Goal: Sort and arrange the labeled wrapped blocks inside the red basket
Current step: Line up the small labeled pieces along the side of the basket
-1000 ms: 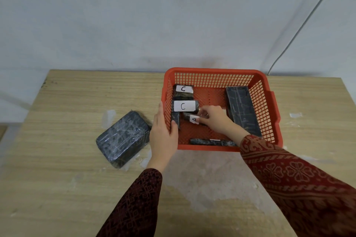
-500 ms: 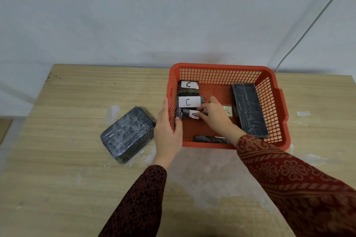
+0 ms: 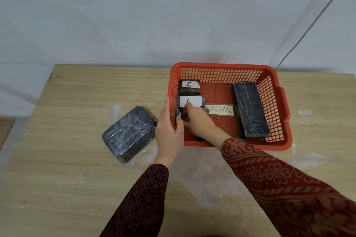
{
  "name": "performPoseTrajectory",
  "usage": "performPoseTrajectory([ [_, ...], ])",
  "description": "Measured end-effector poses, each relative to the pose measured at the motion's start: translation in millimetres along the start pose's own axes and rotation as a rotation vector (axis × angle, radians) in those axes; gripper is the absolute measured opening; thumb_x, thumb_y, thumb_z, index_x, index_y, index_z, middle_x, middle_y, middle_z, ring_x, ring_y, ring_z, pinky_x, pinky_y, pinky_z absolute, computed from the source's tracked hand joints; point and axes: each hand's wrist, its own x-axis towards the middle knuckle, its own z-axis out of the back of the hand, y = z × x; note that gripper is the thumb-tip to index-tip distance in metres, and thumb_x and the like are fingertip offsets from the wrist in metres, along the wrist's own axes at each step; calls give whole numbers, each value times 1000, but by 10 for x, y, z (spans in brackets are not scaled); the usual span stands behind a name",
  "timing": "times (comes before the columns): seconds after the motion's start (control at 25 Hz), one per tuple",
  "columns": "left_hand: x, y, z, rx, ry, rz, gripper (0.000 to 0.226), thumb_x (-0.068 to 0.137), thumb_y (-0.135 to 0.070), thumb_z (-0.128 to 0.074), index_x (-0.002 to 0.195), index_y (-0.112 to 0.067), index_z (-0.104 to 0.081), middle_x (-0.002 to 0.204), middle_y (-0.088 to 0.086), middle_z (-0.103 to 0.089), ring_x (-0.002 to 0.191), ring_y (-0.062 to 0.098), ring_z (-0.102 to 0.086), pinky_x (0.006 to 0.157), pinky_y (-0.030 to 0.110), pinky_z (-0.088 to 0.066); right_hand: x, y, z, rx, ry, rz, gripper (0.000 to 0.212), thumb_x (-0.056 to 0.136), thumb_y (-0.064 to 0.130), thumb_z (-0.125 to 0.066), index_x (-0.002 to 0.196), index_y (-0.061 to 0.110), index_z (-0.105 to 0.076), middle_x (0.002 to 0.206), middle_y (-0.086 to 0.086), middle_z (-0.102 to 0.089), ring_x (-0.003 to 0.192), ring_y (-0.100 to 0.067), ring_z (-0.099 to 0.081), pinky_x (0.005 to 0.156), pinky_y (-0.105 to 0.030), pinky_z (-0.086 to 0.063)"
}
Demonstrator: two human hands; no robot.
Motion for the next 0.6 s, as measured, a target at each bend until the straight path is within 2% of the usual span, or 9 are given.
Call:
performPoseTrajectory([
  [0.08, 4, 5, -1, 3, 2, 2, 65, 92, -16, -48, 152, -21, -25, 133, -15, -41, 112, -30, -27, 88, -10, -22, 9, 79, -62, 60, 22, -22, 37, 90, 20, -56, 122, 5, -43, 102, -20, -66, 94, -36, -63, 81, -47, -52],
  [0.16, 10, 5, -8, 3, 3, 12, 65, 92, -16, -49, 152, -22, -25, 136, -10, -46, 110, -29, -29, 85, -10, -23, 12, 114, -91, 117, 4, -39, 35, 91, 14, -53, 124, 5, -44, 103, -20, -66, 94, -36, -63, 82, -45, -52],
  [0.24, 11, 5, -12, 0, -3, 9, 66, 92, -15, -49, 152, -22, -25, 138, -7, -47, 112, -23, -30, 86, -10, -23, -4, 122, -91, 259, -5, -74, 35, 90, 13, -55, 123, 5, -47, 94, -13, -66, 86, -29, -63, 76, -36, -51],
  [0.36, 8, 13, -10, -7, -12, -14, 64, 92, -14, -50, 152, -18, -27, 134, -14, -41, 116, -22, -28, 90, -10, -21, -56, 87, -38, 393, -2, -89, 32, 87, 17, -62, 115, 8, -52, 80, 1, -60, 70, -11, -57, 62, -19, -44],
  [0.44, 0, 9, -9, -28, -12, -10, 64, 92, -15, -49, 151, -19, -27, 133, -17, -39, 117, -19, -30, 92, -8, -21, -104, -31, 53, 315, -49, -37, 29, 82, 20, -68, 106, 9, -57, 85, 0, -61, 71, -10, -56, 62, -18, -42],
  [0.6, -4, 0, -12, -66, -10, 9, 62, 92, -21, -45, 151, -24, -27, 136, -20, -38, 122, -13, -34, 95, -6, -22, -161, -343, 238, -154, -23, 121, 36, 77, 10, -71, 111, 7, -59, 113, -13, -61, 106, -27, -54, 86, -33, -44],
])
